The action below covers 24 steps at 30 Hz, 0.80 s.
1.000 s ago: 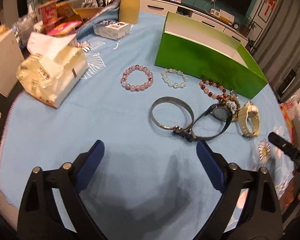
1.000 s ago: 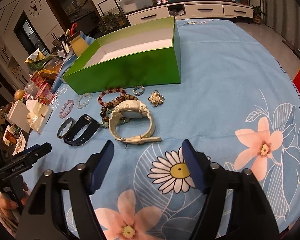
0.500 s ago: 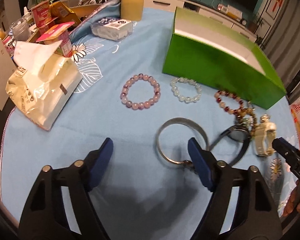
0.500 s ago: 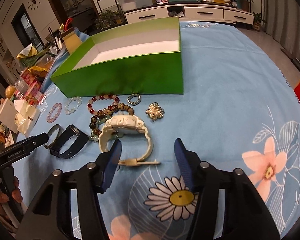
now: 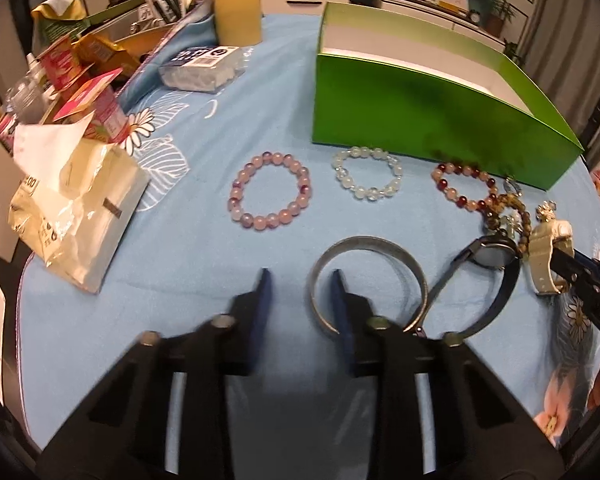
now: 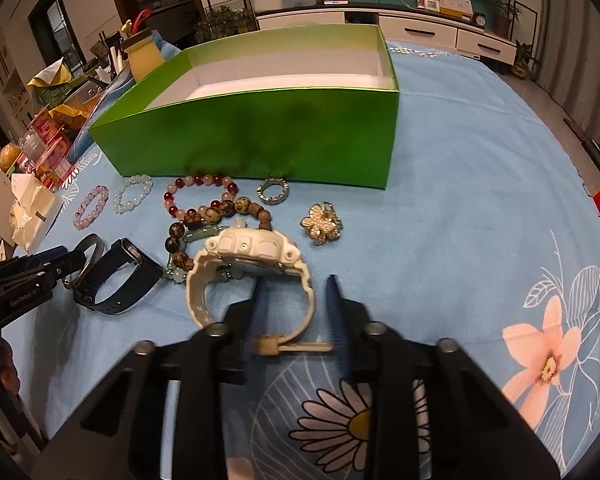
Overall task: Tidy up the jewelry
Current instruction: 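Grasp the silver bangle with the left tool while the right tool grasps the white watch, then carry the bangle and white watch into the green box and open both tools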
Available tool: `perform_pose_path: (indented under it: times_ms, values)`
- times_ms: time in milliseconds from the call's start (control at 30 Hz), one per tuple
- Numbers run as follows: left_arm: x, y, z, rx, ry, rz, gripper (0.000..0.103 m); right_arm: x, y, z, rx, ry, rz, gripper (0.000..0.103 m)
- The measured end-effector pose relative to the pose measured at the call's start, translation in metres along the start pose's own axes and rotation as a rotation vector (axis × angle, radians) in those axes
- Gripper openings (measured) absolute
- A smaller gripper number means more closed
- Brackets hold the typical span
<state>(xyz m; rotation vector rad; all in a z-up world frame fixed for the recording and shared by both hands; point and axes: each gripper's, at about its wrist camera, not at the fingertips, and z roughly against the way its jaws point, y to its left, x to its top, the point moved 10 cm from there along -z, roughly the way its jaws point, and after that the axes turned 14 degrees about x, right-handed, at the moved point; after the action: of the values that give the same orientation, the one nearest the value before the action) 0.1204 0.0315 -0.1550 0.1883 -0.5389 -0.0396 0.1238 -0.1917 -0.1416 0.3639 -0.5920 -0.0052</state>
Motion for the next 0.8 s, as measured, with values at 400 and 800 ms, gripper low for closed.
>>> perform_pose_path:
  times_ms: [400,800]
  values:
    - [0.002,0.008,0.013,-0.092,-0.007,0.071,0.003,0.0,0.005,0.025,0.025,-0.045,0.014,0.012]
    - [0.026,0.007,0.062,-0.087,-0.139,0.061,0.003,0.027,0.015,0.065,0.014,-0.173,0.059,0.012]
